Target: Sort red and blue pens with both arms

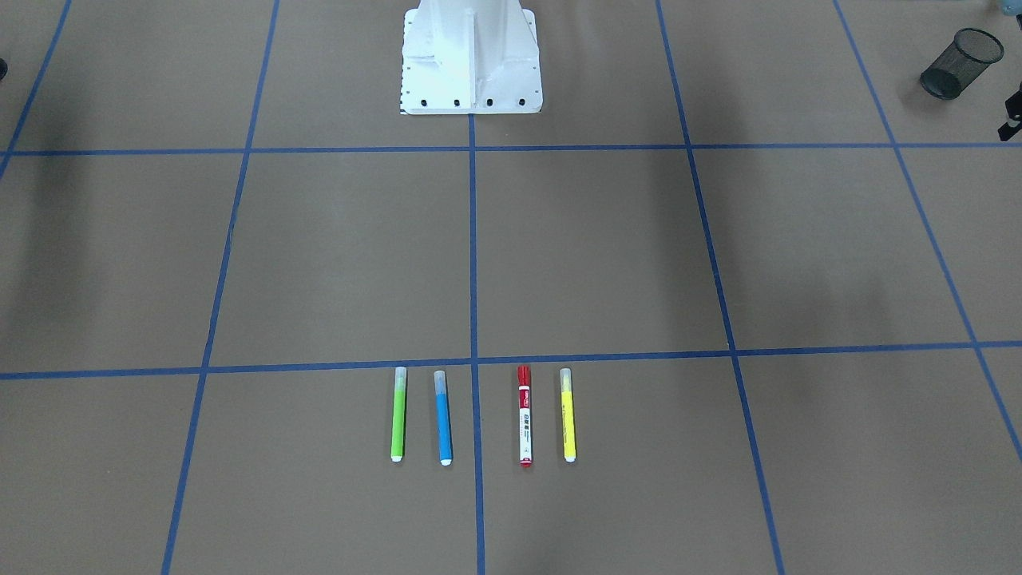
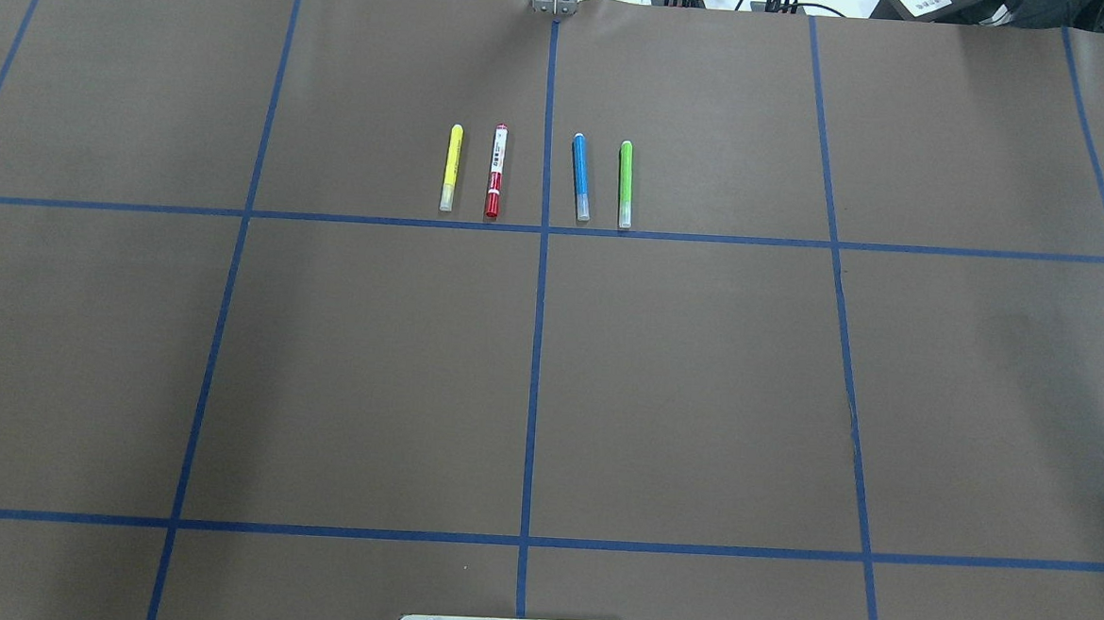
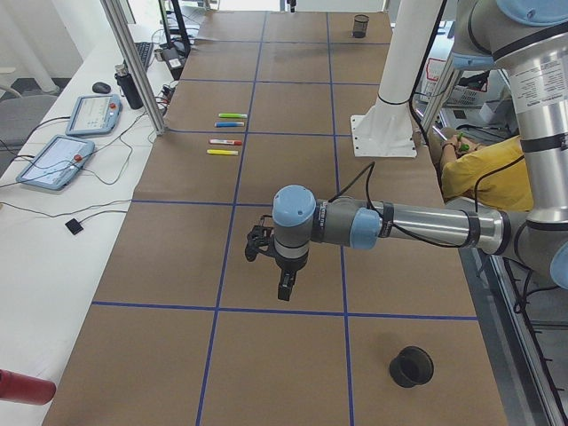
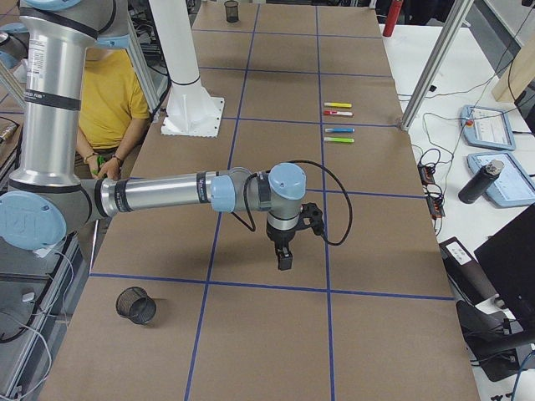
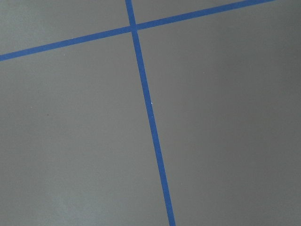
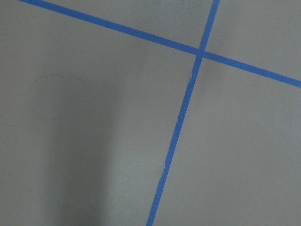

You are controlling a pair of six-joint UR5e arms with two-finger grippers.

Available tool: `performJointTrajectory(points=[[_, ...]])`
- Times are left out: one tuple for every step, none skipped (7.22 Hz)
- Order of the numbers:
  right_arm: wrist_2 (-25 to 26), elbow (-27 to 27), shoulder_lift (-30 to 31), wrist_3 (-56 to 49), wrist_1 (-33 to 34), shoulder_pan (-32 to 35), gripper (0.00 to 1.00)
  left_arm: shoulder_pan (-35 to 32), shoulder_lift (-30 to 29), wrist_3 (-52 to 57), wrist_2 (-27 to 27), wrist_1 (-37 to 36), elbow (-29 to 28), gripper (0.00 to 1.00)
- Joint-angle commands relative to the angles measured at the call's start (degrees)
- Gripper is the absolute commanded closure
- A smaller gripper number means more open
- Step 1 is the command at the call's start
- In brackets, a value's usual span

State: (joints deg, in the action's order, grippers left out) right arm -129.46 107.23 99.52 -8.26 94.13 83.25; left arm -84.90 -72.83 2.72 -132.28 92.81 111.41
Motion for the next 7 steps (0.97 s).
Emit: performJointTrajectory(points=[[0.00, 0.09, -0.12, 0.00, 0.00, -0.02, 0.00, 0.09, -0.20, -0.09, -0.09, 0.00, 0.73, 0.00], [0.00, 0.61, -0.38, -0.09, -0.09, 0.07, 0.00, 0.00, -0.12, 0.00, -0.09, -0.26, 0.65, 0.00], [0.09, 2.44, -0.30, -0.17, 0.00, 0.07, 0.00, 0.09, -0.12, -0.09, 0.00, -0.26, 0.65, 0.00], [0.09, 2.81, -0.73, -0.18, -0.09, 0.07, 0.00, 0.00, -0.46, -0.09, 0.00, -0.09, 0.74, 0.00], [0.26, 2.29, -1.86, 0.09, -0.09, -0.02, 0.00, 0.00, -1.77, -0.52, 0.00, -0.08, 1.52, 0.00], [0.61, 1.94, -4.83, 0.61, -0.96, -0.02, 0.00, 0.00, -3.79, -0.53, -0.09, 0.00, 1.53, 0.00], [0.53, 0.11, -8.78, 0.96, -2.88, 0.07, 0.00, 0.00, -7.38, -0.79, 0.00, 0.09, 1.01, 0.00]])
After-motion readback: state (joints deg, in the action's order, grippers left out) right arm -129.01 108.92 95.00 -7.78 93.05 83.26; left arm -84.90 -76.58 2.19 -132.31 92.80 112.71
